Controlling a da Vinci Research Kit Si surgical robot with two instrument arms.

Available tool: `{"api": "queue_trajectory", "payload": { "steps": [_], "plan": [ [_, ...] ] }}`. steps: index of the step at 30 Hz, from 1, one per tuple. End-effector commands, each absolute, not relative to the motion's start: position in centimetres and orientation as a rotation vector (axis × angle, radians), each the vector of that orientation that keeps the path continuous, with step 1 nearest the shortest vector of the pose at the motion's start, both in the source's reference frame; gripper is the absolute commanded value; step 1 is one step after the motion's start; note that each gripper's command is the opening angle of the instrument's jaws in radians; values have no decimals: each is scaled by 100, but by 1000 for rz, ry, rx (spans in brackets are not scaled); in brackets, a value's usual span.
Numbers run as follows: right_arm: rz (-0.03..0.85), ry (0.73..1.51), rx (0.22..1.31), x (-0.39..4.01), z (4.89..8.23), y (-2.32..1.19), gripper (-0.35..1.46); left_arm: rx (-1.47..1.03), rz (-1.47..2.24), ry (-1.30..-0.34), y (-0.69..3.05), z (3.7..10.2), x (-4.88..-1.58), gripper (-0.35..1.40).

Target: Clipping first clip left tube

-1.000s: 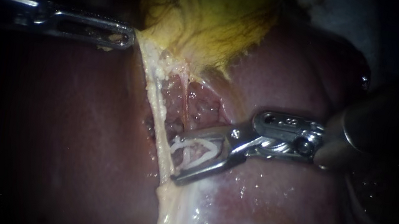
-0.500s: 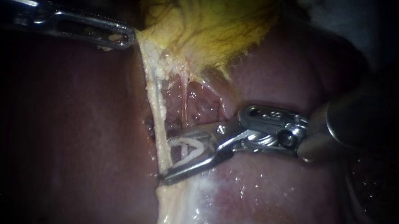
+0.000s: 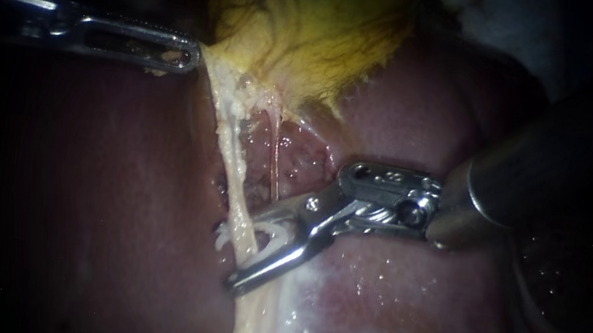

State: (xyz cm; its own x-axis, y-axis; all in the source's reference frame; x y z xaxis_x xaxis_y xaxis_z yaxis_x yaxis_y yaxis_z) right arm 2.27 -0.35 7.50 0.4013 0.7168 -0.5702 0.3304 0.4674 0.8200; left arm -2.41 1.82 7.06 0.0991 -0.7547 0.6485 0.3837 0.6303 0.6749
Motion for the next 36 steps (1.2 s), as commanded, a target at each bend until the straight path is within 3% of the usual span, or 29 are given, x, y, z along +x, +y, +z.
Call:
{"api": "queue_trajectory", "payload": {
  "steps": [1,21,26,36],
  "plan": [
    [316,1189,1121,228,748,-36,55,378,-871,-1200,182,705,-241,-35],
    [221,1211,1142,236,732,-51,41,378,-871,-1200,182,705,-240,-35],
    [212,1217,1135,237,733,-50,30,378,-871,-1200,182,705,-240,-35],
    [212,1217,1135,237,733,-49,-17,378,-871,-1200,182,705,-240,-35]
  ]
}}
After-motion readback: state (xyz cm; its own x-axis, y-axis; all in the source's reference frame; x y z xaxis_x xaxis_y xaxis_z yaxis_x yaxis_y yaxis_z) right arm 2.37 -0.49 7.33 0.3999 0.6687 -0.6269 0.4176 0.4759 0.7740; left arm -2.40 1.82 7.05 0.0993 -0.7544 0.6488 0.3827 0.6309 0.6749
